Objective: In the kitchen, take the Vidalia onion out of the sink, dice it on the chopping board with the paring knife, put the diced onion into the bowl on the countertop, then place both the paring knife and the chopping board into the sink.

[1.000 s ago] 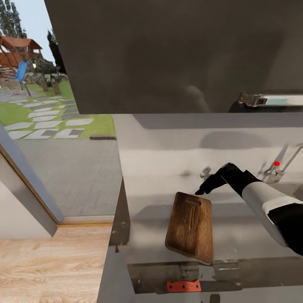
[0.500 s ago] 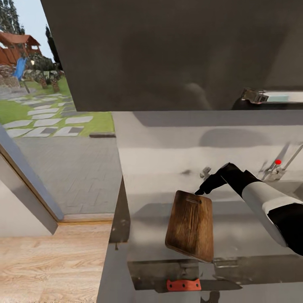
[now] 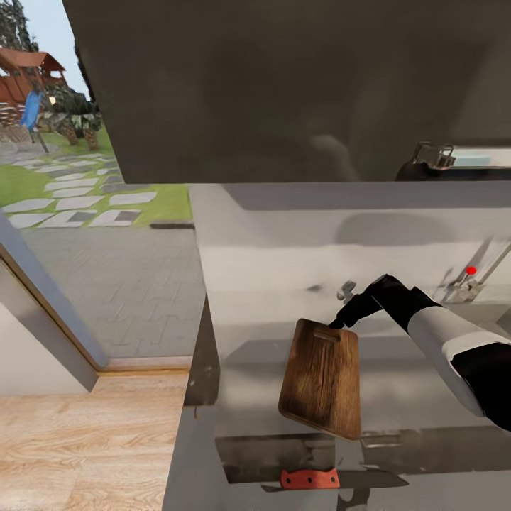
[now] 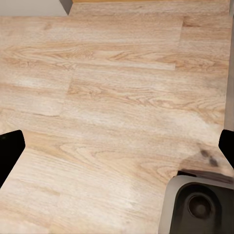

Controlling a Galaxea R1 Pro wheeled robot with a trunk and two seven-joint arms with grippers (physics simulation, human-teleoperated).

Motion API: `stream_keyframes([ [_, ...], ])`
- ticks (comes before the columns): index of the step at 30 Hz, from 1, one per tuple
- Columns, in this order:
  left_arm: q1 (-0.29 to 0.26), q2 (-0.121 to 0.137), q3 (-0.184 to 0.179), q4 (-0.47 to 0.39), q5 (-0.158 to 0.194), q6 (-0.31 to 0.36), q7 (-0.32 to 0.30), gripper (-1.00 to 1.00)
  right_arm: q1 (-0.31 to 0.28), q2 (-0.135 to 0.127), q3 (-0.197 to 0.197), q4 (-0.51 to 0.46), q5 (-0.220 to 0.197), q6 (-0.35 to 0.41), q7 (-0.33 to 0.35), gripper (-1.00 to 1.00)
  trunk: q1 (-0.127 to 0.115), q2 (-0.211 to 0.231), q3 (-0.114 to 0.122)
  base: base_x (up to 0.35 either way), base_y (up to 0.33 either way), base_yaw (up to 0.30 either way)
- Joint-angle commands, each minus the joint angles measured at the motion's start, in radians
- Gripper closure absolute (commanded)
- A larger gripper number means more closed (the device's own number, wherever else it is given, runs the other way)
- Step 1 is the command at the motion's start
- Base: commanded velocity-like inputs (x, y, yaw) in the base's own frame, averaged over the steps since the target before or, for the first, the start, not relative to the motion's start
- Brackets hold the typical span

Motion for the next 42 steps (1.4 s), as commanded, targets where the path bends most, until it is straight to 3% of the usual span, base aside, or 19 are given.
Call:
stream_keyframes([
  [1,0.000,0.000,-0.002,-0.002,0.007,-0.001,-0.002,-1.00,0.000,0.000,-0.004,-0.002,0.008,0.005,0.006,-1.00,0.001,-0.002,-0.003,0.000,0.000,0.000],
  [42,0.000,0.000,-0.002,-0.003,0.007,-0.001,-0.002,-1.00,0.000,-0.001,-0.004,-0.002,0.008,0.005,0.006,-1.00,0.001,-0.002,-0.046,0.000,0.000,0.000],
])
